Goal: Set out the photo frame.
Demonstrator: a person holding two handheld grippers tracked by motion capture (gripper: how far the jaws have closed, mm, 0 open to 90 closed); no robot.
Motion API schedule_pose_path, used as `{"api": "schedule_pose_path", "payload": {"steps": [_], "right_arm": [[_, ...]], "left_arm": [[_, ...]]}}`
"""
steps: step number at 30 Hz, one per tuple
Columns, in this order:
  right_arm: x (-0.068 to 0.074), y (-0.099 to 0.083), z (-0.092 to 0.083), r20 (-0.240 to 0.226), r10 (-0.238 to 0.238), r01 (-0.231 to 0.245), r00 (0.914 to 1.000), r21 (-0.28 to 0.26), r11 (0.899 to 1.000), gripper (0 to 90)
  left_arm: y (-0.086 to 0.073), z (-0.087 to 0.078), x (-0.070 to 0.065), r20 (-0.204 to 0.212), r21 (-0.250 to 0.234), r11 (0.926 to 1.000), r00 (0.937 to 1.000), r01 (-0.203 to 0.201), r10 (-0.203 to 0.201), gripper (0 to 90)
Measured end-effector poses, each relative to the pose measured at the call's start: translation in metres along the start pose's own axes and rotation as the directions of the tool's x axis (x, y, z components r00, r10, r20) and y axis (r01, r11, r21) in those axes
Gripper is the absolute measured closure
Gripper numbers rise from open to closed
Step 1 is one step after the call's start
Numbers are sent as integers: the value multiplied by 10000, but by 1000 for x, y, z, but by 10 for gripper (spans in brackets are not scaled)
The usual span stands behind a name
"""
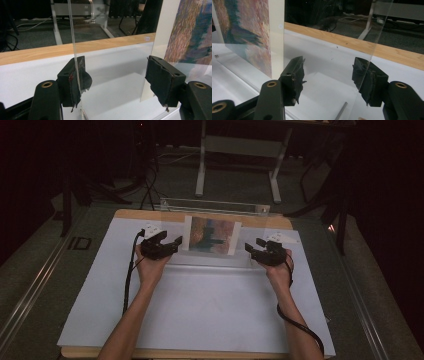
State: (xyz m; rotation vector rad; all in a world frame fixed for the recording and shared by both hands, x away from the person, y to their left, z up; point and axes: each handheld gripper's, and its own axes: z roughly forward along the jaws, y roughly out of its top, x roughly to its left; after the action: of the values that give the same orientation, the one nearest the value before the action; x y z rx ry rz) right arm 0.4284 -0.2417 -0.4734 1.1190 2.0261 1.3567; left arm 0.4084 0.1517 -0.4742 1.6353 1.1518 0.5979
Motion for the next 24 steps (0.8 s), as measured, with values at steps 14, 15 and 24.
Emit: {"api": "schedule_pose_path", "payload": {"steps": [14,15,24], "right_arm": [[10,-3,-19,21,-91,91,10000,-122,9999,419],[11,-4,-21,11,-67,67,10000,-129,9999,419],[21,-9,-32,-14,-62,61,10000,-231,9997,419]], "left_arm": [[-3,-18,-11,43,-67,9999,10000,-79,80,326],[-3,-20,-12,41,-41,9999,9999,-123,124,327],[-7,-35,-18,6,-89,9996,9996,-265,266,329]]}}
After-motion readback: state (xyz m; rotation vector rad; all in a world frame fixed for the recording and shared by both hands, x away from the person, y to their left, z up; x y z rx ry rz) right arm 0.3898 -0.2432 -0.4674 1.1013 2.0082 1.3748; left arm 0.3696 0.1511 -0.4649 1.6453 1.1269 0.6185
